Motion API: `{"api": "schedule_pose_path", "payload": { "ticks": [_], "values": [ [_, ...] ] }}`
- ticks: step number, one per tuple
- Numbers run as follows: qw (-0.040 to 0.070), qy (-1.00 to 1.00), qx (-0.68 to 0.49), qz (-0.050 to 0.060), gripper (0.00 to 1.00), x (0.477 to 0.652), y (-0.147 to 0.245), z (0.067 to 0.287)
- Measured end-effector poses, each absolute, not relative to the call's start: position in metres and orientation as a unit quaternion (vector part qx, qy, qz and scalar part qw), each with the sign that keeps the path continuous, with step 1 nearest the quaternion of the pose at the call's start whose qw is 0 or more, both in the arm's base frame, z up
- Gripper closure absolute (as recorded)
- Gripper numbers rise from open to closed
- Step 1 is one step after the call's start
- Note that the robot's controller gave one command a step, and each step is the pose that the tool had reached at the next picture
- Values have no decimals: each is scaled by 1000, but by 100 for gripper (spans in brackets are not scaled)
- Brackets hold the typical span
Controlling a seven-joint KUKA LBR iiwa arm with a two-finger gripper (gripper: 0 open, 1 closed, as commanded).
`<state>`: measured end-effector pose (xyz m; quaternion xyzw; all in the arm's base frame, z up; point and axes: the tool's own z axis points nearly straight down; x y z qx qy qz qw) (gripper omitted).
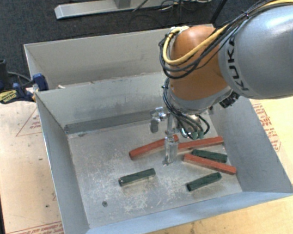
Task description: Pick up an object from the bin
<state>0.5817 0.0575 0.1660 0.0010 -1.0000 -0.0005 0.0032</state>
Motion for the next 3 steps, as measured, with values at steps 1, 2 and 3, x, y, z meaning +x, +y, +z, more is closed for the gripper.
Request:
{"api": "schedule_pose_path", "payload": {
  "ticks": [1,2,3],
  "values": [
    [0,-994,106,-1,0,632,45,67],
    [-2,-994,105,-1,0,634,46,68],
    [-2,-995,105,-1,0,634,46,68]
  ]
}}
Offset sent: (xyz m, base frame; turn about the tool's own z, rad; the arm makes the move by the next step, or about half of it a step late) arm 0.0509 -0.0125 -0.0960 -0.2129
